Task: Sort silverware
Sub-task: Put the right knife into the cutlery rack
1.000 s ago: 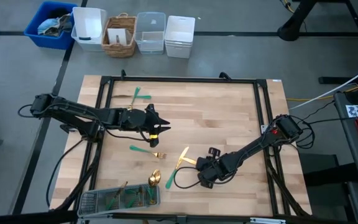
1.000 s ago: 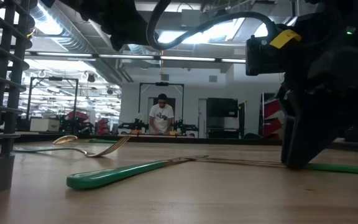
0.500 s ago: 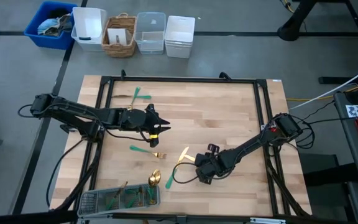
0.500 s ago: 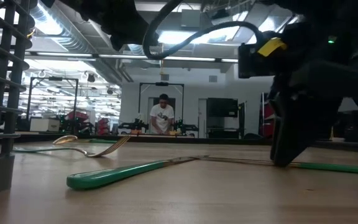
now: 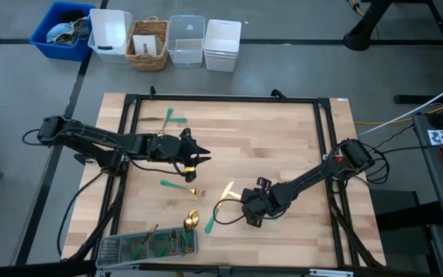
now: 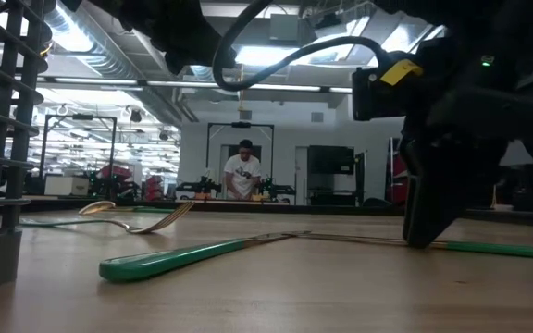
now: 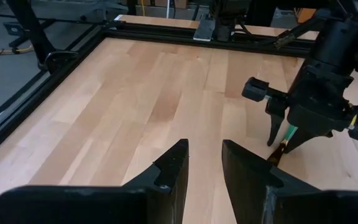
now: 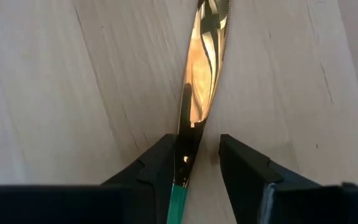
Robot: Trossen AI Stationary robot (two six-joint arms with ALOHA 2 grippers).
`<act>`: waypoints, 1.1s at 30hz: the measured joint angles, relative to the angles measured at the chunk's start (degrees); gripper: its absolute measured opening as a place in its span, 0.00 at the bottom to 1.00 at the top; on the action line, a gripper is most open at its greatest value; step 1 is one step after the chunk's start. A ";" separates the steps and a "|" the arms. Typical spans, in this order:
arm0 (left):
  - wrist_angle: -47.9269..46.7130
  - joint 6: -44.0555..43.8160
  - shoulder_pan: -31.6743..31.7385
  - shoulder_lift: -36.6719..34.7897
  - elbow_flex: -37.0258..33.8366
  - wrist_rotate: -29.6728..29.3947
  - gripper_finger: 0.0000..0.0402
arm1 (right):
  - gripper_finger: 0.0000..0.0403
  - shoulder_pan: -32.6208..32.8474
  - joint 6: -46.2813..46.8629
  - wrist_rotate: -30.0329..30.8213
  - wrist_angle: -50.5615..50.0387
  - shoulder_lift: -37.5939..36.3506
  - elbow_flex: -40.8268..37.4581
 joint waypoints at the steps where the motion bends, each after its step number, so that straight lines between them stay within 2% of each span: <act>1: 0.00 -0.01 0.00 0.00 0.00 0.00 0.22 | 0.31 -0.18 -0.01 -0.17 0.05 0.00 0.00; 10: 0.00 -0.02 0.00 0.00 0.02 0.00 0.22 | 0.12 -1.46 -0.59 -2.08 0.52 0.04 0.00; 15: 0.00 -0.02 0.00 -0.02 0.02 -0.01 0.22 | 0.06 -1.57 -1.06 -1.39 1.46 0.09 -0.04; 26: 0.00 -0.04 0.00 -0.02 0.02 0.00 0.22 | 0.06 -1.49 -3.56 0.47 2.74 0.21 -0.11; 29: 0.00 -0.04 0.00 -0.02 0.02 0.00 0.22 | 0.10 -1.58 -3.64 1.03 2.79 0.26 -0.13; 33: 0.00 -0.04 0.00 -0.02 0.02 0.00 0.22 | 0.19 -1.58 -3.61 1.10 1.52 0.43 0.64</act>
